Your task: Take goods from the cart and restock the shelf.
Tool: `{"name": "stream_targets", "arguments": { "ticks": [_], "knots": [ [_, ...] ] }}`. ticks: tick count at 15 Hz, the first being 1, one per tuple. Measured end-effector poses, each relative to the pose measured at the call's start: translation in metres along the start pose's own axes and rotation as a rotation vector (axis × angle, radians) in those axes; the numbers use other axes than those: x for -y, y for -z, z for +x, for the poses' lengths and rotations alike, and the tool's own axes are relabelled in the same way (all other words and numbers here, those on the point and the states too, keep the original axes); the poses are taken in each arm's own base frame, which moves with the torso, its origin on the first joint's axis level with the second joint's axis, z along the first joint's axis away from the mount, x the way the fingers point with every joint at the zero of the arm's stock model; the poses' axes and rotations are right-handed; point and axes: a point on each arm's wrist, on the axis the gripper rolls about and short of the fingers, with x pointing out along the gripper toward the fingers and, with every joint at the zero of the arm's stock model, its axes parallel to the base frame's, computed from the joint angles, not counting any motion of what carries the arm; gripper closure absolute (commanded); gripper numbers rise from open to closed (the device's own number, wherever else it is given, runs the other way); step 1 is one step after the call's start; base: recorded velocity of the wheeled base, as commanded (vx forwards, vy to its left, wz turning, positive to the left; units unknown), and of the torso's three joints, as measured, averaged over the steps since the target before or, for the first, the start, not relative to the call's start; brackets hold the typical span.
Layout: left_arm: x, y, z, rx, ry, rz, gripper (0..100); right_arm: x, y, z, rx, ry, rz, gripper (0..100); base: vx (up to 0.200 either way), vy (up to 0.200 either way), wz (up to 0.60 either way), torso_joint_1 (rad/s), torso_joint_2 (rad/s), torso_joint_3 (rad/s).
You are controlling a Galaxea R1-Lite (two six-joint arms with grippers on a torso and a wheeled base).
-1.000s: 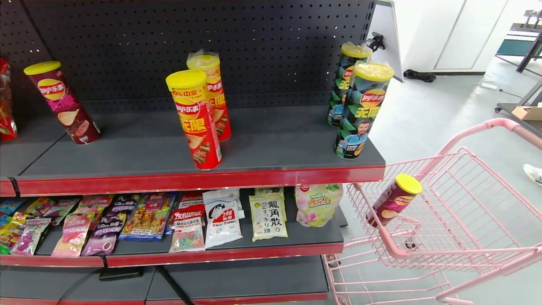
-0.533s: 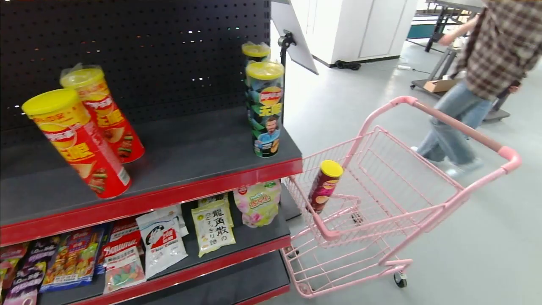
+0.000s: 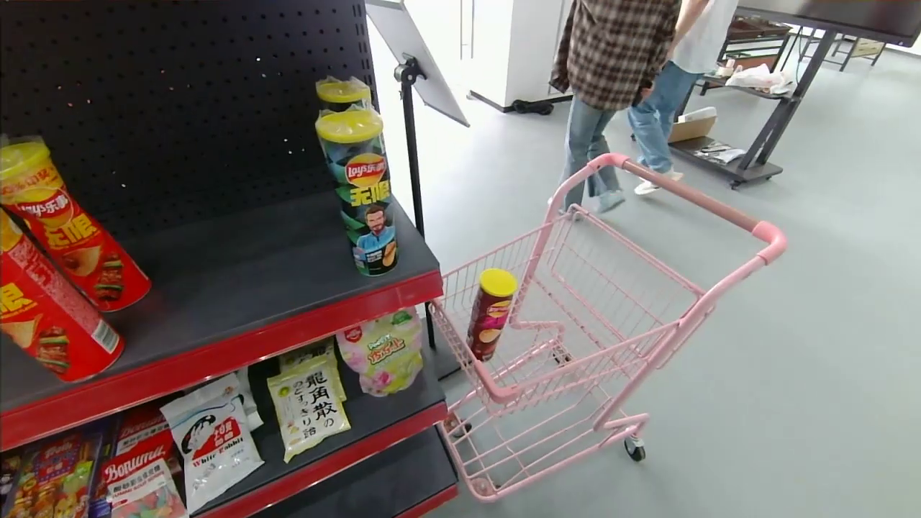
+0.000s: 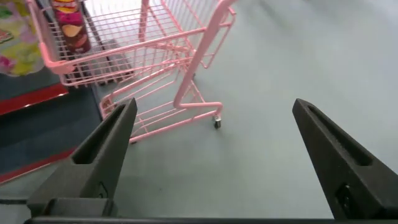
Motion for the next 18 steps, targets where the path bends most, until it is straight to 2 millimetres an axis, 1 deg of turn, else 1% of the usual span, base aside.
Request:
{"name": "stream_targets", "arguments": {
  "ticks": [1, 6, 10, 18],
  "knots": [
    [0.0, 0.0, 0.0, 0.0, 0.001, 0.0, 0, -0.0001, 0.0012, 0.0003, -0.005, 0.003, 0.0, 0, 0.0, 0.0, 0.6, -0.144, 0.34, 0.222],
    [0.0, 0.0002, 0.0001, -0.001, 0.001, 0.001, 0, -0.0002, 0.002, 0.0007, -0.007, 0.001, -0.001, 0, 0.0, 0.0, 0.0, -0.139, 0.38, 0.235],
    [0.0001, 0.0003, 0.0, -0.002, 0.0, 0.001, 0, -0.0004, 0.0033, 0.0013, -0.013, 0.0, -0.001, 0, 0.0, 0.0, 0.0, -0.159, 0.46, 0.298],
    [0.0, 0.0, -0.0001, 0.001, -0.001, 0.003, 0, -0.0007, 0.0054, 0.0018, -0.017, 0.002, -0.002, 0, 0.0, 0.0, 0.0, -0.029, 0.08, 0.056]
  ]
}}
